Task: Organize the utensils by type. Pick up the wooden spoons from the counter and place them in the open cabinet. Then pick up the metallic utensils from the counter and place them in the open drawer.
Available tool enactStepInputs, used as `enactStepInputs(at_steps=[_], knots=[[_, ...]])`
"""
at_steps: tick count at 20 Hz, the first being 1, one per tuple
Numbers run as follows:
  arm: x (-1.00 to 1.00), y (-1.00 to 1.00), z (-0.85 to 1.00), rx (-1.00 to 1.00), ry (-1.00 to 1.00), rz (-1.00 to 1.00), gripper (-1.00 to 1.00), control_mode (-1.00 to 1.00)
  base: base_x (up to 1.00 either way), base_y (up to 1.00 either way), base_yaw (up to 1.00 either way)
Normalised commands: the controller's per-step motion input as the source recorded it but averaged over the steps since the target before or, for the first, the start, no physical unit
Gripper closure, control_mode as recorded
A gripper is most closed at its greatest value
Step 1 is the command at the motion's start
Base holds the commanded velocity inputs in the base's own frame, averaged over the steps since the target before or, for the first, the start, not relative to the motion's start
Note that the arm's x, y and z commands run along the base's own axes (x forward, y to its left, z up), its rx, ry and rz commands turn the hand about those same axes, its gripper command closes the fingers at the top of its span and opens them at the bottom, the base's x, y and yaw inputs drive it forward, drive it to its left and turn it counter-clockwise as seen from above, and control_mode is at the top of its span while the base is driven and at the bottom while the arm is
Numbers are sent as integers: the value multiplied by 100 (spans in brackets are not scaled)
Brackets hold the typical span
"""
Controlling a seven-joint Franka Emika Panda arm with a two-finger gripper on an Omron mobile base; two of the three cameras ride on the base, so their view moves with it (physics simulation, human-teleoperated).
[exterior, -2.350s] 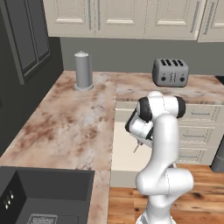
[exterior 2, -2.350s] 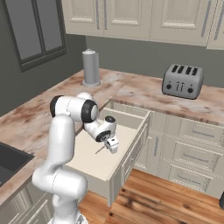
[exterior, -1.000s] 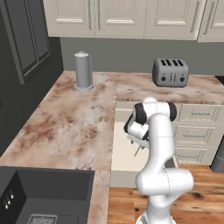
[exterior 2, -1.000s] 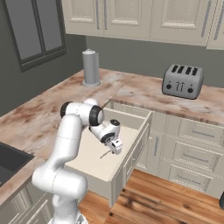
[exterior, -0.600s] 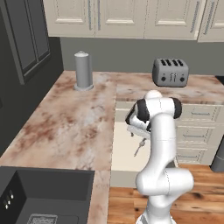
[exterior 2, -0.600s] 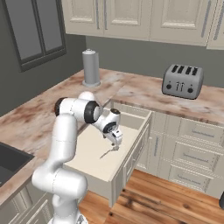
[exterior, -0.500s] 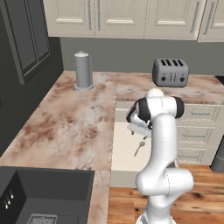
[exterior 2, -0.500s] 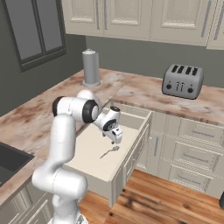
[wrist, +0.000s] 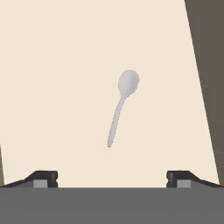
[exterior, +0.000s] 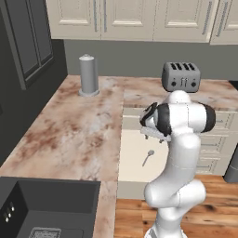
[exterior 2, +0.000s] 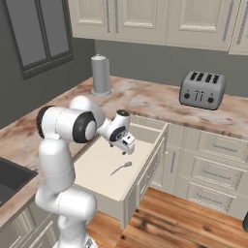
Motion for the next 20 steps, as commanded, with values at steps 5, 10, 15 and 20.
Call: enactStepInputs(at_steps=[5, 10, 15, 20], knots=[[-99, 0, 61, -19, -35, 19, -100, -100, 0, 0, 0], [-89, 0, 69, -16, -24, 16, -100, -100, 0, 0, 0], [-65, 4, 84, -11, -2, 12, -100, -100, 0, 0, 0], [-39, 1, 80, -7, 0, 0, -100, -100, 0, 0, 0]])
